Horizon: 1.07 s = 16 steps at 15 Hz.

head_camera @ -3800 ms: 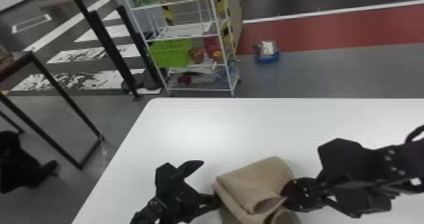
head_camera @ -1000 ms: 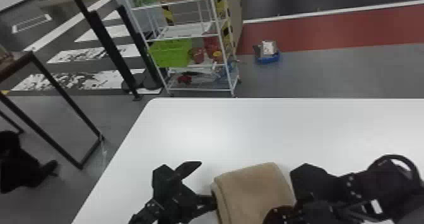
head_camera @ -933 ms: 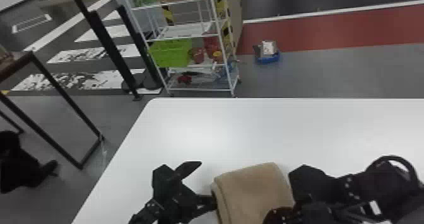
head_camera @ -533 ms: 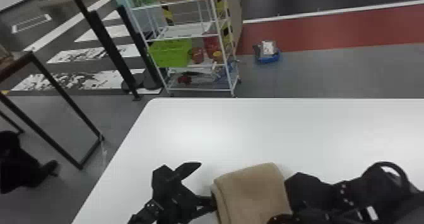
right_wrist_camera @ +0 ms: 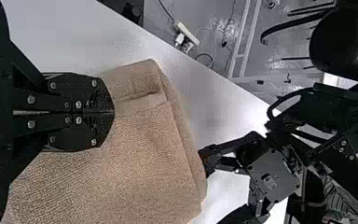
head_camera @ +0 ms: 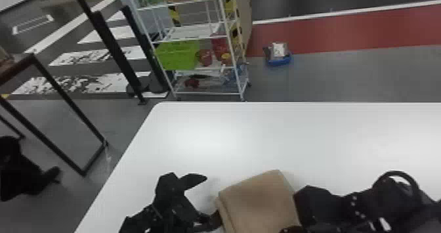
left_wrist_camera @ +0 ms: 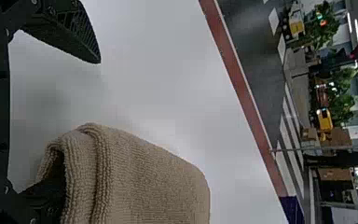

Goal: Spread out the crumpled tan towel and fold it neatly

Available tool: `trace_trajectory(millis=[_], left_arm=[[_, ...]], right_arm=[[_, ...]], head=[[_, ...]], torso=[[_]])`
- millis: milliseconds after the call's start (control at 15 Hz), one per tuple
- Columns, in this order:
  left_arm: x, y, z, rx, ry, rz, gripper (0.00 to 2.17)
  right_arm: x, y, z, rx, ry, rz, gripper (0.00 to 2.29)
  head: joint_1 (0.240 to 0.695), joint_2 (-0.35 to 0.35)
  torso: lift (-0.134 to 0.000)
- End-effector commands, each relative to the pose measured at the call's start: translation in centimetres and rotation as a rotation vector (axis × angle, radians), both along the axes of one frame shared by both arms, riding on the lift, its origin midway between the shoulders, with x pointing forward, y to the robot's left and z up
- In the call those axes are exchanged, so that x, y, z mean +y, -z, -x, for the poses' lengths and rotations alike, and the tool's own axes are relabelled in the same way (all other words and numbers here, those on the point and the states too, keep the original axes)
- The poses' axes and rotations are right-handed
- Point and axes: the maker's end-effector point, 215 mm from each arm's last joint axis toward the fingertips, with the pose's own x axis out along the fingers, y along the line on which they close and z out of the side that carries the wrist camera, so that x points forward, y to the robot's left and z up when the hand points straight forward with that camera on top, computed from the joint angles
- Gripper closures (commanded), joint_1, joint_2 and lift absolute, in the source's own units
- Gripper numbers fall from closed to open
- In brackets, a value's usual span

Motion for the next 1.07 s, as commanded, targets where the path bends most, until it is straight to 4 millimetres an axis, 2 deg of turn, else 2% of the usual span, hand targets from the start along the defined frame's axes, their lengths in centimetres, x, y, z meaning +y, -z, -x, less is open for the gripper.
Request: trace_trajectory(millis=[0,200,333,467,600,733,933,1000], left_arm=[[2.1,-1.2,0.0,0.009,0.008,-0.037,0.14],[5.4,-2.8,-0.9,-0.031,-0.061,-0.157,0.14],[8.7,-4.0,-1.5,-0.064,-0.187,-0.185,0.14],[10.2,-5.3,-1.8,-0.092,-0.249,-0.167,0.14],[9.9,-5.1,-1.6,-0.081,-0.233,-0.149,0.14],[9.2,-3.9,-1.3,-0.049,-0.198,-0.141,0.13],[8.2,-3.0,-0.9,-0.008,-0.135,-0.138,0.13],[8.1,-3.0,-0.7,0.002,-0.119,-0.142,0.13]], right_arm=[[-0.1,0.0,0.0,-0.001,-0.006,0.004,2.03],[0.0,0.0,0.2,-0.001,-0.008,0.0,2.03],[-0.1,-1.3,-0.4,0.019,0.014,-0.052,2.03],[-0.4,-2.9,-0.9,0.067,0.054,-0.127,2.03],[-0.6,-3.0,-1.0,0.071,0.061,-0.137,2.03],[-0.4,-2.9,-0.6,0.078,0.055,-0.143,2.03],[1.7,-3.2,-0.2,0.126,0.074,-0.206,2.03],[2.9,-3.7,-0.1,0.132,0.06,-0.247,2.03]], head=[[0.695,0.35],[0.695,0.35],[0.695,0.35],[0.695,0.35],[0.695,0.35],[0.695,0.35],[0.695,0.35],[0.695,0.35]], torso=[[-0.122],[-0.122],[-0.122],[-0.122],[-0.122],[-0.122],[-0.122],[-0.122]])
